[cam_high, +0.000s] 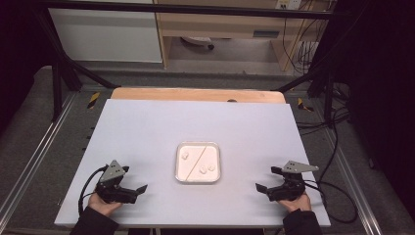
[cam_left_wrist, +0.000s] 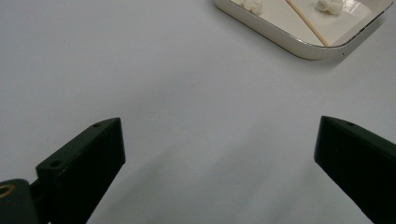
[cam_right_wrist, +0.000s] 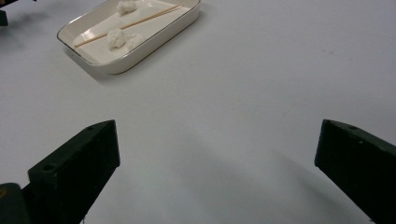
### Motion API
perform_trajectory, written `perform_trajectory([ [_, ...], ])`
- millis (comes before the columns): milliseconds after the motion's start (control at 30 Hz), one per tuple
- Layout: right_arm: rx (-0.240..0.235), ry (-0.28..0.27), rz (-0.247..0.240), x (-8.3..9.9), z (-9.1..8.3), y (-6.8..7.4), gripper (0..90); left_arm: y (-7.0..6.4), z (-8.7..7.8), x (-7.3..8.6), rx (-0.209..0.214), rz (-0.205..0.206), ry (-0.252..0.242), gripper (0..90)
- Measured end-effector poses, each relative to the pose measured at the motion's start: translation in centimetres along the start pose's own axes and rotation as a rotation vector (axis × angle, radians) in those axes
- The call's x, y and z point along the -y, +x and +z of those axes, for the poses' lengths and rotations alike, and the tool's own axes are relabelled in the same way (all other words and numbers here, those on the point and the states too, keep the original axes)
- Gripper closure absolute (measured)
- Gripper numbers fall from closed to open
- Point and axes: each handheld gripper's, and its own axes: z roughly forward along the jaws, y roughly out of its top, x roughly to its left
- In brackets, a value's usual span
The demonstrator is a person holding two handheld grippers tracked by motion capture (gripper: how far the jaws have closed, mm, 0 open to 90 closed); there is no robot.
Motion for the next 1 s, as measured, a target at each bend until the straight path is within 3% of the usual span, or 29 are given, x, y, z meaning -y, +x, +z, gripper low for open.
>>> perform_trajectory([
  [700, -0.005, -0.009, 0.001, 0.0, 0.0, 0.0, 0.7, -0.3, 0.1, -0.7, 0.008, -0.004, -0.001, 2.3],
  [1000, -0.006, -0.009, -0.002, 0.0, 0.0, 0.0, 0.6, -1.0, 0.5, -1.6, 0.012, 0.004, 0.008, 2.6],
])
